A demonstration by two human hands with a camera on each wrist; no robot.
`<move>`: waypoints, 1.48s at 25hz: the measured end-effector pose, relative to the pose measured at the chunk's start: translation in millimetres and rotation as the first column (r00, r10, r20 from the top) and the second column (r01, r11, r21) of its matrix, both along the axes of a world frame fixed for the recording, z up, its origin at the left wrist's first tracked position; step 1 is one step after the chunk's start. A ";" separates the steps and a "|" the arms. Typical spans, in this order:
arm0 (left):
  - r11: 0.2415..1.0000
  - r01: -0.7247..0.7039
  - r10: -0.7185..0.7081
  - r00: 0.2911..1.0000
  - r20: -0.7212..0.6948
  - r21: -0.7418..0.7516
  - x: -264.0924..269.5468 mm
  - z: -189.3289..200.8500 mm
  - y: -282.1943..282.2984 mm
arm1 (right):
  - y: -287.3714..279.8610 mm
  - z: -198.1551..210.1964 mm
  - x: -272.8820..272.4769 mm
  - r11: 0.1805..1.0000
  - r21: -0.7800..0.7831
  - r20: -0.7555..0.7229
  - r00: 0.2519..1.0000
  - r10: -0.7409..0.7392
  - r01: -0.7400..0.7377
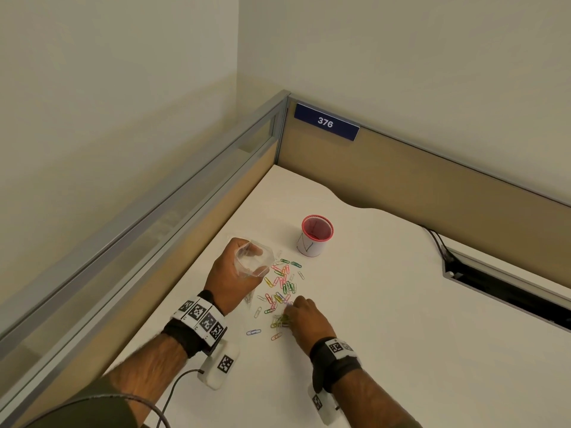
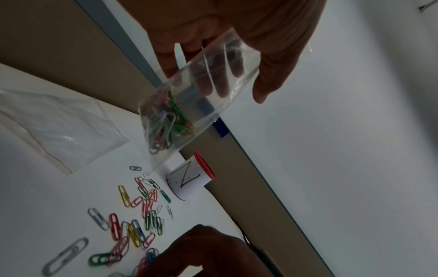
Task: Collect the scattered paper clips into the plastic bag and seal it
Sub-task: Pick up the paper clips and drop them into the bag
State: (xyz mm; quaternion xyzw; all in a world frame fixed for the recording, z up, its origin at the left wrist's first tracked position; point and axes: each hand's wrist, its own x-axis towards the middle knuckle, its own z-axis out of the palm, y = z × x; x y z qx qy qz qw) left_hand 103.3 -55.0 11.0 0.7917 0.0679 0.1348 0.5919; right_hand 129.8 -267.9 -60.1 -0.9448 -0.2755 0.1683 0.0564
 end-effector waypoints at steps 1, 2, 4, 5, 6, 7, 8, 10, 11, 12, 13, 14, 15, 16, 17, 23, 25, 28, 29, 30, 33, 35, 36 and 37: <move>1.000 0.007 -0.007 1.000 0.003 -0.001 -0.1 0.8 0.2 | -2.5 0.7 3.4 1.000 0.015 -0.009 1.000 -0.020 0.020; 1.000 0.011 -0.011 1.000 0.003 -0.001 -0.1 1.7 0.6 | -5.8 2.7 7.2 0.998 0.031 -0.031 0.998 -0.051 0.052; 1.000 0.011 -0.011 1.000 0.000 0.002 -0.4 2.7 2.0 | -14.8 6.1 12.8 0.984 0.081 -0.073 0.985 -0.155 0.161; 1.000 0.008 -0.008 1.000 -0.002 0.001 -1.0 2.0 3.5 | -19.0 7.1 13.5 0.975 0.088 -0.092 0.976 -0.197 0.205; 1.000 0.006 -0.006 1.000 -0.001 -0.003 -1.8 1.5 4.7 | -21.4 8.9 12.9 0.972 0.077 -0.114 0.970 -0.213 0.222; 1.000 0.007 -0.007 1.000 0.000 -0.008 -2.3 1.0 5.5 | -21.7 9.2 11.3 0.975 0.049 -0.130 0.970 -0.207 0.215; 1.000 0.012 -0.012 1.000 0.001 -0.010 -2.4 1.4 5.4 | -19.7 9.6 9.4 0.981 0.020 -0.133 0.973 -0.188 0.192; 1.000 0.019 -0.019 1.000 -0.001 -0.006 -1.8 2.1 4.0 | -11.1 6.5 5.3 0.991 -0.020 -0.101 0.986 -0.136 0.135; 1.000 0.018 -0.018 1.000 -0.002 -0.006 -1.4 2.4 3.0 | -6.3 3.6 3.7 0.994 -0.032 -0.080 0.991 -0.111 0.109; 1.000 0.017 -0.017 1.000 -0.001 -0.007 -1.2 3.0 1.9 | -2.0 1.7 1.9 0.995 -0.042 -0.060 0.994 -0.092 0.090; 1.000 0.018 -0.018 1.000 0.002 -0.008 -0.4 3.7 0.4 | 0.6 -0.1 0.6 0.996 -0.043 -0.037 0.996 -0.082 0.080; 1.000 0.022 -0.022 1.000 0.004 -0.008 -0.2 4.0 -0.7 | 2.9 -0.2 -0.6 0.996 -0.038 -0.020 0.997 -0.076 0.076; 1.000 0.027 -0.027 1.000 0.005 -0.012 0.0 4.4 -1.2 | 3.8 -0.9 -1.0 0.997 -0.028 -0.005 0.997 -0.071 0.070; 0.999 0.033 -0.033 0.999 0.008 -0.020 0.0 4.7 -1.3 | 4.8 -1.0 -0.3 0.998 -0.025 0.005 0.998 -0.064 0.064; 0.999 0.037 -0.037 0.999 0.010 -0.030 0.1 4.6 -1.7 | 4.3 -2.3 1.1 0.998 -0.025 0.013 0.998 -0.060 0.060; 0.998 0.024 -0.024 1.000 0.001 -0.053 3.5 1.0 -4.7 | -8.1 2.4 17.7 0.973 0.075 -0.022 0.975 -0.219 0.220; 0.998 0.028 -0.028 1.000 -0.006 -0.065 5.4 -0.5 -5.3 | -13.4 8.5 24.1 0.942 0.140 -0.046 0.953 -0.301 0.304; 0.998 0.028 -0.028 1.000 -0.004 -0.051 9.2 -0.7 -9.2 | -21.0 22.0 29.7 0.871 0.273 -0.106 0.913 -0.395 0.408; 0.999 0.027 -0.027 1.000 -0.008 -0.048 10.5 0.1 -10.7 | -22.8 27.7 30.3 0.830 0.330 -0.139 0.893 -0.428 0.449; 0.999 0.030 -0.030 0.999 -0.013 -0.044 12.0 0.8 -12.4 | -24.8 35.1 30.4 0.779 0.389 -0.177 0.870 -0.461 0.492; 0.998 0.053 -0.053 0.998 -0.012 -0.045 16.0 0.9 -18.0 | -27.5 63.0 30.4 0.602 0.541 -0.292 0.802 -0.521 0.588; 0.998 0.059 -0.060 0.998 -0.015 -0.031 19.0 -0.1 -22.0 | -25.8 88.8 30.5 0.492 0.639 -0.344 0.792 -0.504 0.591; 0.998 0.062 -0.062 0.998 -0.019 -0.020 20.3 0.0 -24.8 | -23.3 104.0 30.3 0.450 0.683 -0.355 0.800 -0.484 0.575; 0.998 0.064 -0.064 0.998 -0.020 -0.010 21.4 -0.2 -27.3 | -19.3 118.5 30.6 0.414 0.719 -0.362 0.809 -0.463 0.558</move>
